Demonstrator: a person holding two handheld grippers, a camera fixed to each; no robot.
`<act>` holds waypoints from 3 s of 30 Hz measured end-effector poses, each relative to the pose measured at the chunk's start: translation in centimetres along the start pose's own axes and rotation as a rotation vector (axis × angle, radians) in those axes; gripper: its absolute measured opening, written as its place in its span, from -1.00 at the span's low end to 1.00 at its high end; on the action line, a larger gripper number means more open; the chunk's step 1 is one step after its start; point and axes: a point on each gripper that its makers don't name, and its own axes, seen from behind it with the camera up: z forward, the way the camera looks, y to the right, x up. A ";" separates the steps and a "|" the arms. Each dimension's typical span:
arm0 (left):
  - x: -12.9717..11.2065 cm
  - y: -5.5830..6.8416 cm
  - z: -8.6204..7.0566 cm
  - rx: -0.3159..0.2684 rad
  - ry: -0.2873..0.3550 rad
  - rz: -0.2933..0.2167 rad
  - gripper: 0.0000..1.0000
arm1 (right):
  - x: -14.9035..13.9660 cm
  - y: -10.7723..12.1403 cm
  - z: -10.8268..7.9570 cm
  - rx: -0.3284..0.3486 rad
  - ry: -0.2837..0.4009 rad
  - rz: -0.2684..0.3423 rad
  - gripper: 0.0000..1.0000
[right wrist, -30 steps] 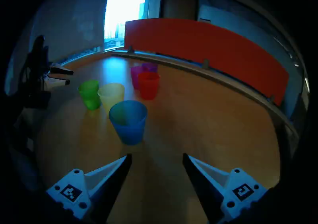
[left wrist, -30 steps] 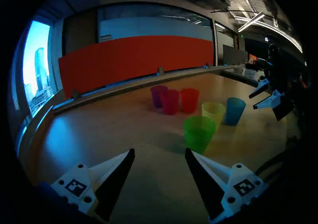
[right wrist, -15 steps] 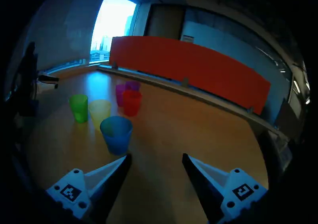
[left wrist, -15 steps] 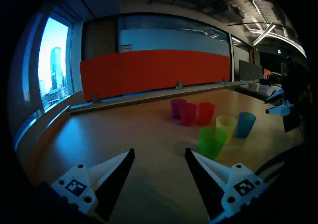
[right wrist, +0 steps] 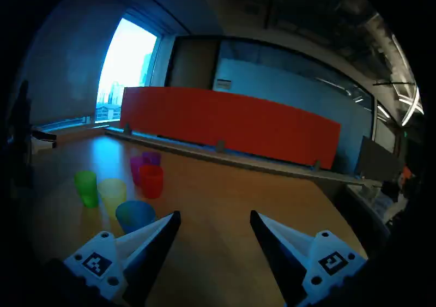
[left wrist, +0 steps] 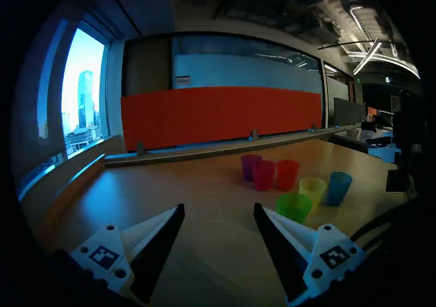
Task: Pour water
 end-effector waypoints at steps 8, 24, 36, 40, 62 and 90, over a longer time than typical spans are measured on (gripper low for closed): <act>1.3 -0.5 -0.1 0.035 0.050 0.006 0.88 | 1.9 1.6 0.6 -0.068 0.073 0.034 0.97; 4.3 -0.5 0.0 0.077 0.150 -0.019 0.87 | 4.3 3.7 1.3 -0.177 0.205 0.161 0.97; 4.6 0.0 1.0 0.087 0.176 -0.049 0.87 | 4.4 3.2 1.8 -0.184 0.197 0.185 0.97; 5.2 -0.2 1.1 0.104 0.192 -0.049 0.87 | 4.9 3.5 1.7 -0.192 0.200 0.182 0.97; 5.4 -2.4 1.5 0.220 0.264 -0.073 0.88 | 5.7 2.2 2.4 -0.205 0.165 0.179 0.98; -0.3 -4.2 4.3 0.251 0.220 -0.086 0.87 | 5.9 1.3 3.2 -0.223 0.136 0.148 0.97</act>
